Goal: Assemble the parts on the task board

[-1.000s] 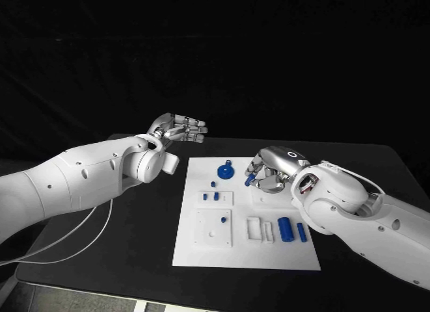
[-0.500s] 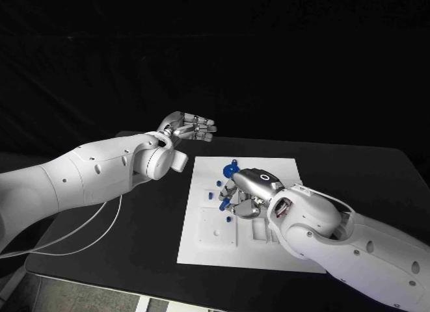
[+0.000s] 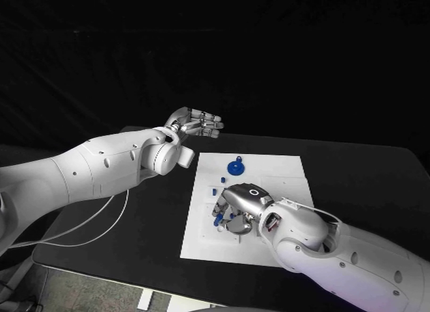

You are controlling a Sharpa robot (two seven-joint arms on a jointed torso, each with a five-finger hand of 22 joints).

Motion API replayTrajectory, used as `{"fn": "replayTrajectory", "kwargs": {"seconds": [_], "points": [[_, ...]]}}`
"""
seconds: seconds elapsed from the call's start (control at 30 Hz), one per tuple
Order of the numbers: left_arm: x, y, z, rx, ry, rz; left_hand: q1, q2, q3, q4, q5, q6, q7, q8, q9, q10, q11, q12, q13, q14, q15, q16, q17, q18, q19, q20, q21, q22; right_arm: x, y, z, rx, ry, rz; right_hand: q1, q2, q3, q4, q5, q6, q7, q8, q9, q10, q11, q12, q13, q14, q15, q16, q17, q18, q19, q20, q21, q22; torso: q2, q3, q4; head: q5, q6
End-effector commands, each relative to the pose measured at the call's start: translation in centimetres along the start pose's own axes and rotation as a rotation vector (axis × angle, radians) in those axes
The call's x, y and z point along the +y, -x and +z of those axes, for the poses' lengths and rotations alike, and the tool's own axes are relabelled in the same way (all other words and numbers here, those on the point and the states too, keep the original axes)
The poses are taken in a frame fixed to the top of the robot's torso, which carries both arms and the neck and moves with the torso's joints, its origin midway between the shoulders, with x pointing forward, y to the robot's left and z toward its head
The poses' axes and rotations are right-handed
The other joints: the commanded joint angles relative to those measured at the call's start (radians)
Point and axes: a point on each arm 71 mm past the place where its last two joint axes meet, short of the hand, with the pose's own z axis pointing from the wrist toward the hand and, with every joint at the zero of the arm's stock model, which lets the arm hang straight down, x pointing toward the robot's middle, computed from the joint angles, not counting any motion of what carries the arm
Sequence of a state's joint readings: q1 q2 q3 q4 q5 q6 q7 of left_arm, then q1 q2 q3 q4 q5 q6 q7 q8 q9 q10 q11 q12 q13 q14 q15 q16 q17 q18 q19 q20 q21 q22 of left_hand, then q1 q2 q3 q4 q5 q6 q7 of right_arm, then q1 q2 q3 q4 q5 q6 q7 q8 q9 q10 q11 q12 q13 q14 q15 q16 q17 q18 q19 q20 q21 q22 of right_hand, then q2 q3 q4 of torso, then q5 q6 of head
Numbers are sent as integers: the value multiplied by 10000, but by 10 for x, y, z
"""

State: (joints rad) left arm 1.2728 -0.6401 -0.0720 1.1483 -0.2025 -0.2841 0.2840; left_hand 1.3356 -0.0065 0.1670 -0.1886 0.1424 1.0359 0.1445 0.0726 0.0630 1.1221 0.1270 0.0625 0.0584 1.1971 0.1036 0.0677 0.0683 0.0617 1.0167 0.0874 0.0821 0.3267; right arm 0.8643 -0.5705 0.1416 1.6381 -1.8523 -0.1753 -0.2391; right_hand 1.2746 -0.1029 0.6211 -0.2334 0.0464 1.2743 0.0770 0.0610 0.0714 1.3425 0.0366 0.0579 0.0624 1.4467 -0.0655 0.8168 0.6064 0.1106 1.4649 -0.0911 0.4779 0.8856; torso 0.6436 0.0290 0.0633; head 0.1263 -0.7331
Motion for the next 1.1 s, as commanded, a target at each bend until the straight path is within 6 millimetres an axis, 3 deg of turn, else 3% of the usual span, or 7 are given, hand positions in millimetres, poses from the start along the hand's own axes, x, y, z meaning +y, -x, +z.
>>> {"fn": "replayTrajectory", "kwargs": {"seconds": [0.03, 1.1], "points": [[-2, -3, 1, 178, -115, -55, 63, 21, -13, 20, -18, -55, 1, -24, -6, -31, 17, -36, -11, -66, 29, -35, 13, -86, 60, 7, 36, -7, 1, -3, 1, 103, 177, -344, 35, 113, 34, -31, 33, 68, -9, 33, 16, 267, -179, 25, 8, 14, -65, -60, 12, 186, 331, -42, -44, 8, 1, 6, -5, 37, -41], [-2, -4, 1, 207, -96, -59, 63, 21, -13, 20, -18, -55, 1, -24, -6, -31, 17, -36, -11, -66, 29, -35, 13, -86, 60, 7, 36, -7, -8, -17, -2, 902, -162, -953, -2, 149, 2, -113, 30, 81, -13, 32, 17, 287, -186, 26, 8, 22, -69, -85, 16, 160, 336, -46, -109, 82, 0, -3, -8, 49, -145]]}}
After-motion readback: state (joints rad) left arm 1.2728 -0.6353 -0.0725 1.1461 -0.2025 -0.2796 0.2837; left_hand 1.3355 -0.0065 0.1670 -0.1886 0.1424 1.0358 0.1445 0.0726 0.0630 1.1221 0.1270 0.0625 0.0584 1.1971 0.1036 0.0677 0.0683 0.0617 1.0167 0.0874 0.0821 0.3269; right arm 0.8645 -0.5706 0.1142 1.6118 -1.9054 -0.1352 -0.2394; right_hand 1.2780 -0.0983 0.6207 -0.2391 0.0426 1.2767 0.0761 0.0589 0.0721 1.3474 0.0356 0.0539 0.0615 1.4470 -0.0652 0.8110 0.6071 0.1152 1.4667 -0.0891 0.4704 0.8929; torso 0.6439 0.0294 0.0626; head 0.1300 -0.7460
